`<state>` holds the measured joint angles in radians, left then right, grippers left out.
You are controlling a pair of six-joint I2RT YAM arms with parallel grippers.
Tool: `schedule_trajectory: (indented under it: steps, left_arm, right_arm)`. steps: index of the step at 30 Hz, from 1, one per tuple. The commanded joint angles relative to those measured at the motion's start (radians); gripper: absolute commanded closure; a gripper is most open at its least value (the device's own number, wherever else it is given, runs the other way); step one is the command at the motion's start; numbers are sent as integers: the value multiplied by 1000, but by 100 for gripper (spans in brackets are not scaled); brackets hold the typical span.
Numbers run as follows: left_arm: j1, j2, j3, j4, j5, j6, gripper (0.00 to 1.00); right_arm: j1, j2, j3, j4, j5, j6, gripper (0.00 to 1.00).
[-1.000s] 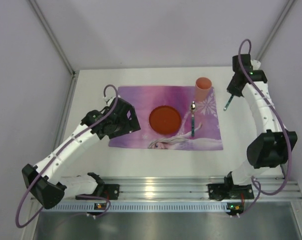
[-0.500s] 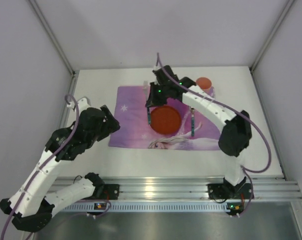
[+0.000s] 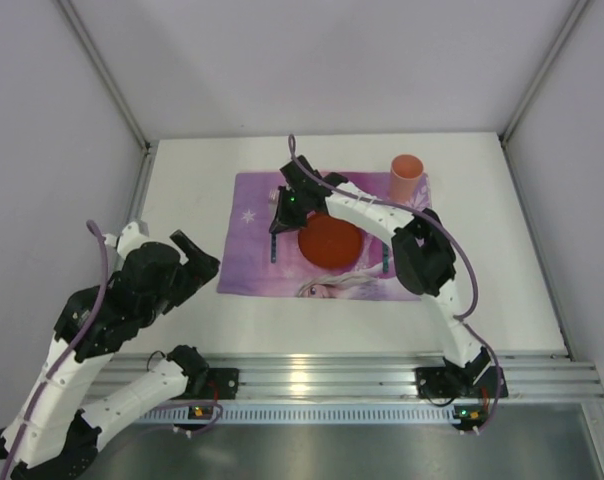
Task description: Set the dinner table for one person
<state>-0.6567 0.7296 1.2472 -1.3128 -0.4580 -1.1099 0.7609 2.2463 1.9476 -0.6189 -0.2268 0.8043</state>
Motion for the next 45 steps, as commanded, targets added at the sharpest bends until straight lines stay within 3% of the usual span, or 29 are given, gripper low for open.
schedule_trajectory:
  steps: [1,6,10,15,19,24,27,28,31,34,35,38,42,45]
  left_arm:
    - [-1,-36,8,-98,25,-54,2]
    - [-1,-47,26,-138,33,-73,2]
    - [0,-36,34,-138,35,-70,2]
    - [-1,10,44,-105,44,-30,2]
    - [0,66,80,-75,28,15,2]
    - [0,143,121,13,15,108,2]
    - [-1,194,120,96,34,156,2]
    - [0,218,110,119,41,165,2]
    - [0,264,78,219,82,211,2]
    - [0,303,37,297,90,249,2]
    - [0,307,28,320,93,269,2]
    - [-1,333,1,410,72,330,2]
    - [0,344,-54,558,-51,442,2]
    - [0,303,-173,817,-143,590,2]
  right_arm:
    - [-2,33,85,88,23,62,100]
    - [0,70,71,85,32,79,99]
    - [0,70,37,87,29,67,73]
    - [0,78,66,85,0,27,60]
    - [-2,9,88,70,-6,3,57]
    - [-17,-259,29,36,20,-112,48]
    - [-29,-491,-84,12,107,-236,28]
    - [-28,-622,-123,5,183,-275,18]
    - [-29,-889,-330,16,356,-399,1]
    - [-32,-1127,-588,24,499,-404,0]
    - [-32,-1184,-725,24,521,-404,0]
    - [-32,-1399,-936,-19,509,-354,0]
    - [-32,-1632,-1101,-119,500,-124,0]
    - [-32,-1797,-1168,-128,469,-54,0]
